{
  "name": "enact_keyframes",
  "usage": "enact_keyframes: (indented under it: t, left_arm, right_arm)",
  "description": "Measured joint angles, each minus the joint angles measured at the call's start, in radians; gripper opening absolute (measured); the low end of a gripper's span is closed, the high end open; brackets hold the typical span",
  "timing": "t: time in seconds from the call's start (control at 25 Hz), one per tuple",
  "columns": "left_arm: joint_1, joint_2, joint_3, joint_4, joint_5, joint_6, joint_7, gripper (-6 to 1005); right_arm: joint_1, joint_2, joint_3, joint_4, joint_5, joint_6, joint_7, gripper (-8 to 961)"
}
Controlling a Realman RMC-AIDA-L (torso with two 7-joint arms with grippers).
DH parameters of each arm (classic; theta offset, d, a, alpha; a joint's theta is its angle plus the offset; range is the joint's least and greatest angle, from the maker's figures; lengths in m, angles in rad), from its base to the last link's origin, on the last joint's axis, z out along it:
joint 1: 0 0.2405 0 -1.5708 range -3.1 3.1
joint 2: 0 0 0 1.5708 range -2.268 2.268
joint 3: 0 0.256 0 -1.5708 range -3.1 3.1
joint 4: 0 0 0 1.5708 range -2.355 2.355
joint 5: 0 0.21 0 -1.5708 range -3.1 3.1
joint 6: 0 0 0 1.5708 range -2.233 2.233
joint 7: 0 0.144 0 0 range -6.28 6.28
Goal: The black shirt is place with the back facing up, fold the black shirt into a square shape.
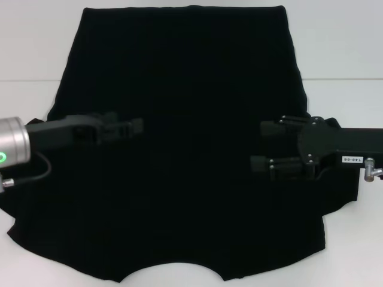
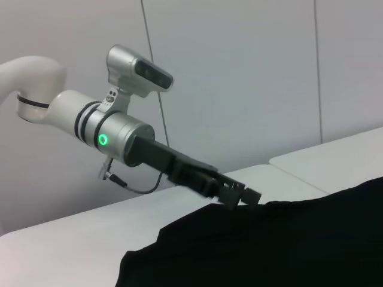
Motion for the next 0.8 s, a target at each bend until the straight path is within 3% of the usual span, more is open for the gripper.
enact_keyframes:
  t: [0.16, 0.4, 0.56, 0.8]
  left_arm:
    - [0.002, 0.01, -0.052, 0.026, 0.048, -0.027, -0.1, 920]
    - [0.005, 0.016, -0.063, 0.101, 0.186, -0.074, -0.287, 917]
    - [0.008, 0.023, -0.064, 0.171, 0.329, -0.123, -0.459, 915]
    - [0.0, 0.03, -0.064, 0.222, 0.458, -0.132, -0.534, 913]
  right_arm:
    - [0.01, 0.013, -0.005, 0.001, 0.0, 0.014, 0.003, 912]
    - [0.033, 0.031, -0.008, 0.004, -0.002, 0.042, 0.005, 912]
    - [0.047, 0.034, -0.009, 0.014, -0.004, 0.055, 0.001, 912]
    - [0.053, 0.036, -0.009, 0.017, -0.004, 0.066, 0.0, 912]
